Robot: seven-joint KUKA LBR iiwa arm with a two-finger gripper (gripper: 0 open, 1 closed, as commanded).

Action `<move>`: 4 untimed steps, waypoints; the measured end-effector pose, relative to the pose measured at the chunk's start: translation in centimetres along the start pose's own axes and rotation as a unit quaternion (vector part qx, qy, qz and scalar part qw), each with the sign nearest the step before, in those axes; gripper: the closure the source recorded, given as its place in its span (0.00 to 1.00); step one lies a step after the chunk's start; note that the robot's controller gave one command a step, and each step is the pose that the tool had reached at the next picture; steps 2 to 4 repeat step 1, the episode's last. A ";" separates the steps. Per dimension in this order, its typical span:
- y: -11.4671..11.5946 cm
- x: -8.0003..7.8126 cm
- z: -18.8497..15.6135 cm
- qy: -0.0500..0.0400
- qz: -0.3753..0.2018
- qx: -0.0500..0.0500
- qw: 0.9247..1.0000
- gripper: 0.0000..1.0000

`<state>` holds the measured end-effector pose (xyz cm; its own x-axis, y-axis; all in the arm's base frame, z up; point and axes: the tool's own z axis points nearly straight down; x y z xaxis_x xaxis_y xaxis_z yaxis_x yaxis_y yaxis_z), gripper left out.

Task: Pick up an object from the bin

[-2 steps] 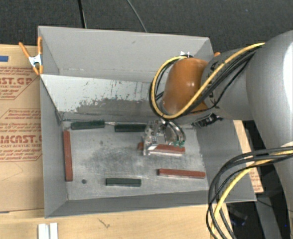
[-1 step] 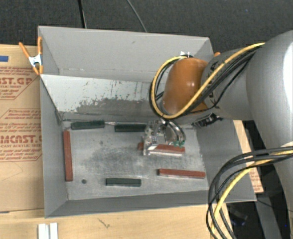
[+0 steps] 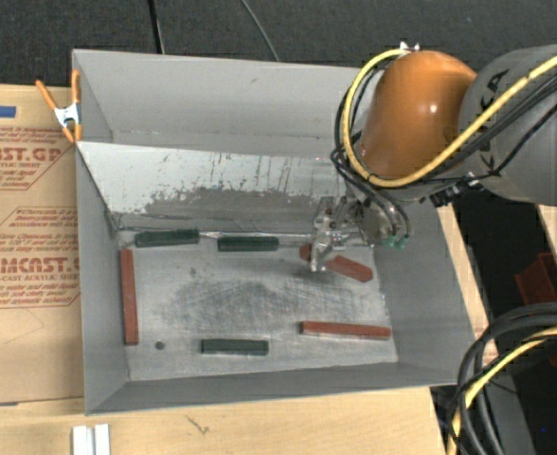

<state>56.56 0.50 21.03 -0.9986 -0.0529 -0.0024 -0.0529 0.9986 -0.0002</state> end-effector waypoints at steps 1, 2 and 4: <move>0.0 0.0 0.0 0.000 0.000 0.000 1.000 1.00; 0.0 0.0 0.0 0.000 0.000 0.000 1.000 1.00; 0.0 0.0 0.0 0.000 0.000 0.000 1.000 1.00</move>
Offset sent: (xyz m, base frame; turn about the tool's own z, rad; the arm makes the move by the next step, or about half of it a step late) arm -0.0661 -0.0095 0.0603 -0.0304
